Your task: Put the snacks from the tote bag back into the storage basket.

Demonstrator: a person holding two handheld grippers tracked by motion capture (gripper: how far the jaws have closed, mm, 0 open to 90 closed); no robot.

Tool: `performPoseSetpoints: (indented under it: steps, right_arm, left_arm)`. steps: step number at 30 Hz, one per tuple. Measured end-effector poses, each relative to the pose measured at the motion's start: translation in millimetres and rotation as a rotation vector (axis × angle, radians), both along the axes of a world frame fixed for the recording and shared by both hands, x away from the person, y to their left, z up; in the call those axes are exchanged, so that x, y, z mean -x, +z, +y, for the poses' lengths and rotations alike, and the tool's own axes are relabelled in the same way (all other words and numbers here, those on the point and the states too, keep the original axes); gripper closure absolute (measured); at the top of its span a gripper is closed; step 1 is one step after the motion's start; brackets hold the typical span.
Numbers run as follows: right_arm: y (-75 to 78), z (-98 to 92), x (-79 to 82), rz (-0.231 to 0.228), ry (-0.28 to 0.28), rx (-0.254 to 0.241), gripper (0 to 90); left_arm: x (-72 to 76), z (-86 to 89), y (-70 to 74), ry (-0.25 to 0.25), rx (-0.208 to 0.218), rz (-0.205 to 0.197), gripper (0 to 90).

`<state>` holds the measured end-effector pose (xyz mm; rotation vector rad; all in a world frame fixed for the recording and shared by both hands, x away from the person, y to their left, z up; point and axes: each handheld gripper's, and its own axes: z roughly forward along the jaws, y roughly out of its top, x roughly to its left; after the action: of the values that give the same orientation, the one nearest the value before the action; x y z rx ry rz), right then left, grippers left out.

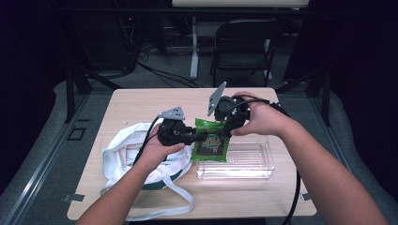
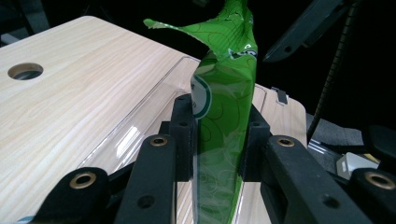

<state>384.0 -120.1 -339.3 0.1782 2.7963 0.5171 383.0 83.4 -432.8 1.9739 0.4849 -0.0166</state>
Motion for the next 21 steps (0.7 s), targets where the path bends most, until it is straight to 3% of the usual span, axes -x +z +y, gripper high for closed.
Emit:
performPoseSetpoints:
  steps: [21]
  right_arm:
    - [-11.9, 11.6, -6.0, 0.112, -0.001, 0.056, 50.9]
  left_arm:
    - [3.9, -3.8, 1.3, -0.027, 0.019, -0.021, 72.7]
